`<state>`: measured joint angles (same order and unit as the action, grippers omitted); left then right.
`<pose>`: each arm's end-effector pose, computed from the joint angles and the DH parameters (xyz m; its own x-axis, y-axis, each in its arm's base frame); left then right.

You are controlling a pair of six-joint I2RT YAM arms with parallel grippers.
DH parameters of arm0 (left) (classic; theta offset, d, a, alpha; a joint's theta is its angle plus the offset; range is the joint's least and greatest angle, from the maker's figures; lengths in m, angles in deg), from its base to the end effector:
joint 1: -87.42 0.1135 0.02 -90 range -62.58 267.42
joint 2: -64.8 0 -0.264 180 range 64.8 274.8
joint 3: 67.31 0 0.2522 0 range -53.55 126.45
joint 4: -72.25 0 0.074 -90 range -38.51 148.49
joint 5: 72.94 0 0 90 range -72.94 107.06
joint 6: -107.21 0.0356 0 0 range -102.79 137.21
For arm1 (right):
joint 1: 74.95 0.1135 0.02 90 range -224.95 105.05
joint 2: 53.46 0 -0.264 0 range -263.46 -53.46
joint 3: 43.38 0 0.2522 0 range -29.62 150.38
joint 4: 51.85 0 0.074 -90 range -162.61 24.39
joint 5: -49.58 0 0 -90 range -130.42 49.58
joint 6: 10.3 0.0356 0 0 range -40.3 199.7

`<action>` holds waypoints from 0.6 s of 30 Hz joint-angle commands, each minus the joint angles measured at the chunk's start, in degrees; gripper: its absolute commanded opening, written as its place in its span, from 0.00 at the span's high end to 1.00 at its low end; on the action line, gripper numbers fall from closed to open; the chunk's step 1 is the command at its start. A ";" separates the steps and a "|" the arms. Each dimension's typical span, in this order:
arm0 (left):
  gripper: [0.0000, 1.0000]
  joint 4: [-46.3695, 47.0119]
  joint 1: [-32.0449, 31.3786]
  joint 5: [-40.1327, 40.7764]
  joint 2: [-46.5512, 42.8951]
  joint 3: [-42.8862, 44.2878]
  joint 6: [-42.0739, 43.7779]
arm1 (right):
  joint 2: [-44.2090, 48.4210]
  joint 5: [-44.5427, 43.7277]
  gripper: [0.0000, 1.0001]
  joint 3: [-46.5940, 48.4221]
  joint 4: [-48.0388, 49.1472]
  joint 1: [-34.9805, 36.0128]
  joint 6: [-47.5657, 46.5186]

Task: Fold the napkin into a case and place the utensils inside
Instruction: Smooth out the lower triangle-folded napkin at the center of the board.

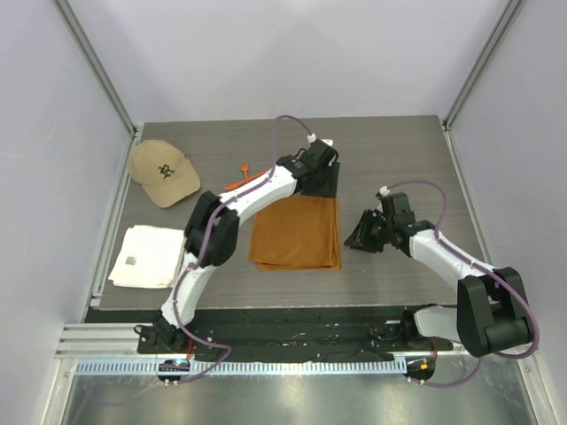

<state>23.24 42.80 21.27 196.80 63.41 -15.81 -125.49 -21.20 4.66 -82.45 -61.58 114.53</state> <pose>0.3711 -0.3625 0.2198 -0.8227 0.0483 -0.5665 0.2610 0.9173 -0.3008 0.2223 0.0649 0.1744 -0.8816 0.3448 -0.3224 0.1213 0.8255 0.5512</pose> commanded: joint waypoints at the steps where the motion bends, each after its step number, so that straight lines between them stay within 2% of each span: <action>1: 0.58 9.21 -1.69 -2.89 -19.39 -14.19 -2.31 | -2.67 -3.05 0.59 8.75 -2.68 -4.12 -2.40; 2: 0.61 10.62 -2.31 -3.32 -21.42 -20.66 -2.84 | -3.98 -3.57 0.57 10.35 -2.41 -4.75 -2.14; 4: 0.62 13.60 -4.85 -2.98 -26.70 -26.24 -3.37 | -8.11 -2.35 0.53 14.03 0.91 -6.76 -1.35; 5: 0.59 14.41 -5.82 -2.72 -27.93 -30.96 -3.81 | -9.69 -2.09 0.47 15.28 2.15 -7.12 -0.73; 6: 0.54 15.28 -7.83 -1.67 -28.99 -32.84 -4.16 | -11.54 -0.26 0.46 16.59 3.29 -7.30 -0.64; 7: 0.42 15.99 -8.72 -1.05 -29.95 -35.64 -4.51 | -15.73 0.20 0.45 20.09 4.00 -7.39 -1.34; 10: 0.36 16.00 -12.41 2.29 -28.92 -37.51 -5.57 | -23.38 2.48 0.40 26.95 4.62 -7.39 -2.48; 12: 0.36 14.77 -14.95 5.70 -27.60 -36.99 -4.87 | -26.30 3.10 0.36 30.91 4.54 -7.48 -3.01; 18: 0.41 13.28 -18.48 9.06 -21.97 -34.53 -3.90 | -32.82 6.61 0.37 34.62 5.76 -7.39 -4.33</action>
<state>36.07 25.51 25.03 173.00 26.96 -20.09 -156.99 -17.88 36.64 -78.99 -69.12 112.02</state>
